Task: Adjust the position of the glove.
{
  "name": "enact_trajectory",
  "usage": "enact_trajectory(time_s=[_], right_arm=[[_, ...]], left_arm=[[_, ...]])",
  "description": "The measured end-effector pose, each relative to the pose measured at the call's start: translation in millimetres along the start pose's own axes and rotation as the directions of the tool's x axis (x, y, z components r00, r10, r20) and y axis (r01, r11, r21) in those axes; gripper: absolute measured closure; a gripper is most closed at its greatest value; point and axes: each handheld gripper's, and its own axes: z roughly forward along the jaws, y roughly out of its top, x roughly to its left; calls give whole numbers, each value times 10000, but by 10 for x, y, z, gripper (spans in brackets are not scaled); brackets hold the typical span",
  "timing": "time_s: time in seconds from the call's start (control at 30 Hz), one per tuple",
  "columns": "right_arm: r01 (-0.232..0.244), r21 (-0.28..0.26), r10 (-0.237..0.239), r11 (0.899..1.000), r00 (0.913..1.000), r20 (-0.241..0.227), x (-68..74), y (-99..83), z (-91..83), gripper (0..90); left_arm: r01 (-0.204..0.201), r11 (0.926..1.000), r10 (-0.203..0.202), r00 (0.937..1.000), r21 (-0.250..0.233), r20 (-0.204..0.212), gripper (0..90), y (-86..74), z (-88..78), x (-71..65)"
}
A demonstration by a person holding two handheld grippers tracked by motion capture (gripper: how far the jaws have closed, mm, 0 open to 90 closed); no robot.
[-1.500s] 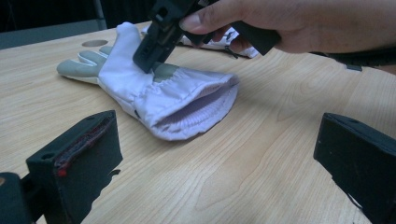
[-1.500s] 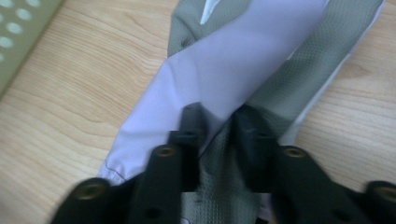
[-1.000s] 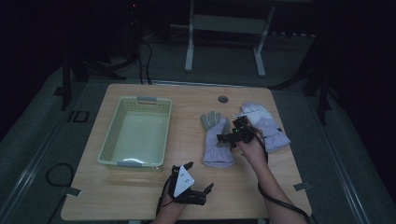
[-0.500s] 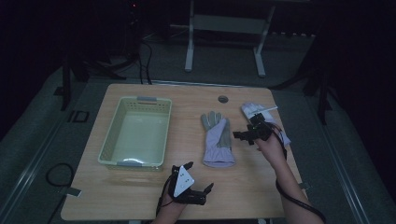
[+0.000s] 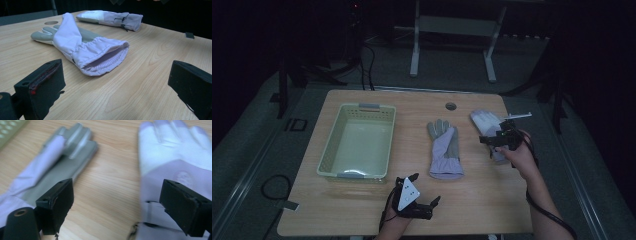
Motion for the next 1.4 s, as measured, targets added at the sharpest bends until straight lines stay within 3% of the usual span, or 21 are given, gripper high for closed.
enact_trajectory(time_s=[0.13, 0.17, 0.3, 0.4, 0.57, 0.67, 0.7, 0.87, 1.03, 1.17, 1.27, 1.4], right_arm=[[0, 156, -3, 9999, 9999, 160, -97, -4, -20, 118], [-124, 154, 117, 9998, 9988, 467, -195, -1, -25, 153], [-288, 69, 279, 9996, 9939, 1069, -359, 20, -36, 314], [-669, -200, 687, 9976, 9916, 1093, -506, 46, -52, 395], [-851, 128, 834, 9963, 9915, 1000, -669, 89, 6, 467], [-568, 569, 504, 9968, 9928, 1084, -701, 106, 85, 505], [-510, 727, 446, 9961, 9952, 869, -711, 117, 119, 512], [-54, 973, -33, 9952, 9960, 896, -753, 156, 238, 515], [210, 1750, -332, 9843, 9972, 670, -817, 76, 455, 497], [22, 1824, -88, 9832, 9993, 352, -862, 70, 486, 503], [-33, 1973, -45, 9803, 9992, 395, -851, 85, 495, 539], [171, 2094, -237, 9777, 9993, 290, -836, 103, 499, 606]], left_arm=[[10, 10000, -10, 10000, 0, 5, 10, 0, 0, 1], [10, 10000, -10, 10000, 2, 7, 10, 0, 0, 2], [20, 10000, -20, 10000, -7, 9, 10, 0, 0, 2], [23, 10000, -23, 10000, -7, 8, 10, 0, 0, 3], [16, 10000, -16, 10000, -11, 9, 10, 0, 0, 3], [48, 10000, -48, 10000, -6, -1, 9, 0, 0, 6], [46, 10000, -46, 10000, -5, -9, 10, 0, 0, 6], [86, 10000, -86, 10000, -13, 0, 10, 0, 1, 11], [66, 10000, -66, 10000, -12, -13, 10, 0, 0, 8], [82, 10000, -82, 10000, -13, -11, 10, 0, 1, 9], [75, 10000, -75, 10000, -7, -22, 10, 0, 1, 8], [103, 9999, -103, 9999, -2, -55, 10, 0, 1, 11]])
